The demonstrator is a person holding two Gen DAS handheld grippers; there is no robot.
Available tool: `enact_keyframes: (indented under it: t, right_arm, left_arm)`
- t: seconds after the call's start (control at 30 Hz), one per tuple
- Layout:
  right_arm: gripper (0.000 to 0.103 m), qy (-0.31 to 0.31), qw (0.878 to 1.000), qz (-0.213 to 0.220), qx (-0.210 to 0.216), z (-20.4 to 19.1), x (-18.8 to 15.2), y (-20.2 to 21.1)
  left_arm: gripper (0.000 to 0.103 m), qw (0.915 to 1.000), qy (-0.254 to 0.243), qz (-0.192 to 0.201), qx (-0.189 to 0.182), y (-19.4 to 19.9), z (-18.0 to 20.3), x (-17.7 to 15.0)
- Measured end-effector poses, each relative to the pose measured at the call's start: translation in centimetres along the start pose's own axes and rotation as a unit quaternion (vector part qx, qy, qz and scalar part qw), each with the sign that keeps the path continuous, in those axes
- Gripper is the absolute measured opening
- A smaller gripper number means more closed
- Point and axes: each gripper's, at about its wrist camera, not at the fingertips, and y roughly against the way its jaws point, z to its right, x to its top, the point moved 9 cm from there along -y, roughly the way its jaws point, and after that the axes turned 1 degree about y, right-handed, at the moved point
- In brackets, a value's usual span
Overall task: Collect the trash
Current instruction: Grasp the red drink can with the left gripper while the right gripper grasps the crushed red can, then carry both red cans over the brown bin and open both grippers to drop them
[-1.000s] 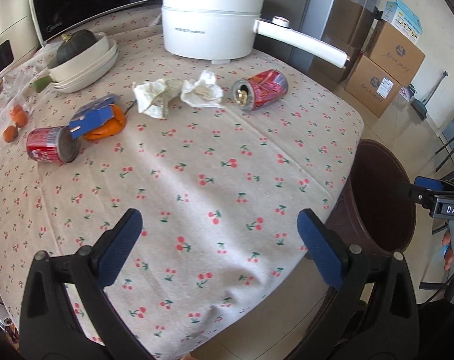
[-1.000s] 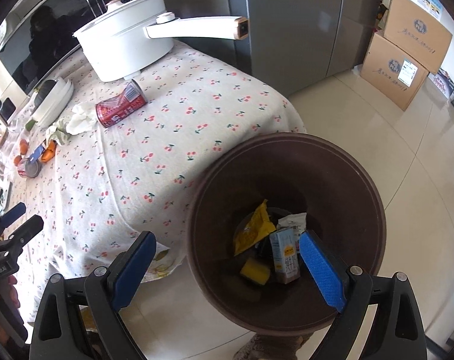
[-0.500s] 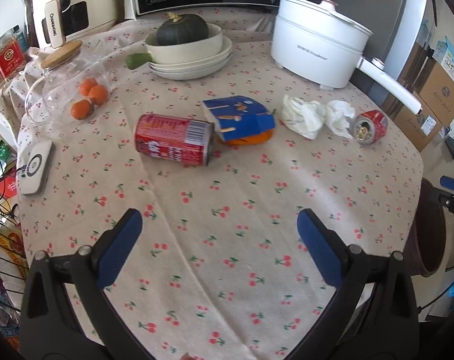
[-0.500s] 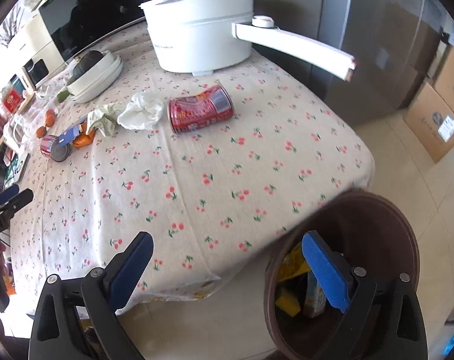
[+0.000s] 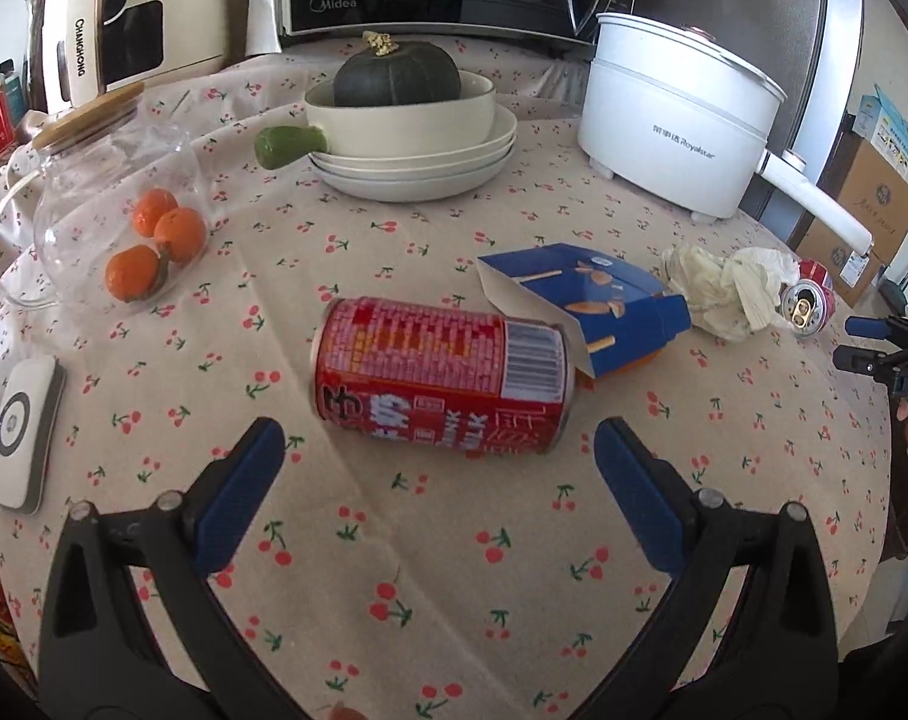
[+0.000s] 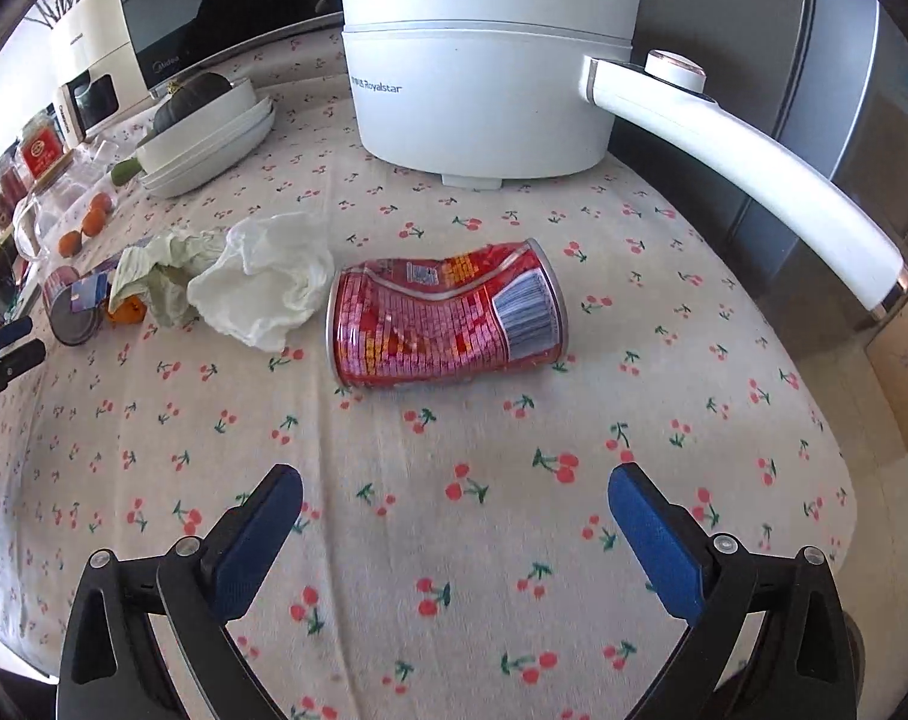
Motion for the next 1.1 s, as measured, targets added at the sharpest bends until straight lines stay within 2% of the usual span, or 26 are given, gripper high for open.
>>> enact_keyframes:
  t: [0.1,0.4,0.5,0.6,0.67,0.83,1.1]
  right_arm:
    - [0.103,0.002,1.0,0.018,0.016,0.0,1.0,-0.5]
    - [0.103,0.008,0.999,0.032,0.033,-0.6,2.8,-2.6]
    - [0.103,0.008,0.999,0.035,0.033,-0.7,3.3,-2.8]
    - [0.102,0.004,0.999,0.041,0.033,-0.7,3.7,-2.7]
    - [0.089,0.0,0.999,0.043,0.026,-0.6,3.7,-2.4]
    - [0.088,0.008,0.999,0.031,0.024,-0.9,3.0,-1.0]
    - [0.088,0.009,0.999,0.035,0.009,-1.0,1.8,3.8]
  left_arm:
    - [0.102,0.9999,0.007,0.002,-0.014,-0.9,-0.3,0.6]
    - [0.102,0.9993,0.016,-0.002,-0.034,-2.2,-0.4,1.3]
    - [0.094,0.9993,0.01,-0.011,-0.035,-2.5,-0.1,1.0]
    - [0.092,0.9994,0.006,-0.013,-0.031,-2.5,0.1,0.8]
    - [0.092,0.9995,0.006,-0.013,-0.027,-2.3,0.2,0.8]
    - [0.091,0.9998,-0.003,-0.017,-0.013,-0.7,0.9,0.8]
    - [0.09,0.9997,-0.019,-0.015,-0.005,3.2,3.2,0.3]
